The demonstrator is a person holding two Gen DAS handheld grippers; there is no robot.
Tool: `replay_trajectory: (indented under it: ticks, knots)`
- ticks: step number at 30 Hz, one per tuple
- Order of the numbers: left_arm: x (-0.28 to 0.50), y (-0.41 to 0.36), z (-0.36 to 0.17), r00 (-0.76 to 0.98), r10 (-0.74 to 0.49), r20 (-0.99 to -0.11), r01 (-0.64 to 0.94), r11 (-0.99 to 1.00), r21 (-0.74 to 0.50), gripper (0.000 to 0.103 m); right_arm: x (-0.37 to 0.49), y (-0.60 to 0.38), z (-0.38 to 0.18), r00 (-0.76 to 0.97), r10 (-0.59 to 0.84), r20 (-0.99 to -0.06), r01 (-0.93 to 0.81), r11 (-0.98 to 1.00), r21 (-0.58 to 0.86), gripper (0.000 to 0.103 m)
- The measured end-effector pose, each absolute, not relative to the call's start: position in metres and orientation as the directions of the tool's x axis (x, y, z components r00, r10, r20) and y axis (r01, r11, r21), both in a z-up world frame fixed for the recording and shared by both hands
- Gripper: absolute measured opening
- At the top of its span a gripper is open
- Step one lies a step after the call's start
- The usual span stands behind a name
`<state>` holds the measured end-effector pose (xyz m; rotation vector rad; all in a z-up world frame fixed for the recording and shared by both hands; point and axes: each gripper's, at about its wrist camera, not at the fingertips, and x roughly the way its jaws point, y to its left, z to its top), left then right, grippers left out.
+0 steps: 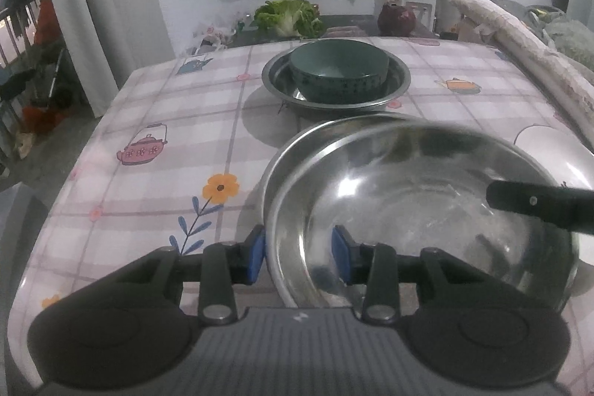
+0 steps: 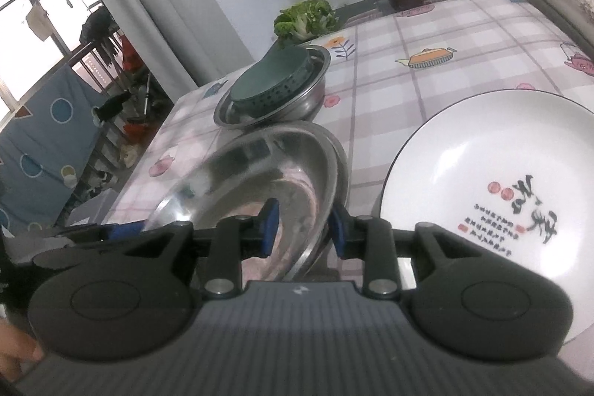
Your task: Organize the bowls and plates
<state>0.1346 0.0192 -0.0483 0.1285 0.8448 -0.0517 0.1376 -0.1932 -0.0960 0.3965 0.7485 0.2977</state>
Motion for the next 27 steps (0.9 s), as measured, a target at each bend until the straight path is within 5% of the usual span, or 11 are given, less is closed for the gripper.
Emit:
replay_trajectory:
  ticks: [12, 27]
  knots:
    - [0.128, 0.016, -0.042, 0.672, -0.014, -0.741, 0.111, 0.991, 0.081, 0.043, 0.139, -0.193, -0.094, 0.711, 0.381, -0.592, -0.118, 0.893, 0.434, 0.053]
    - [0.091, 0.010, -0.023, 0.694, -0.051, -0.718, 0.117, 0.992, 0.043, 0.069, 0.109, -0.208, -0.086, 0.735, 0.370, -0.569, -0.085, 0.882, 0.464, 0.066]
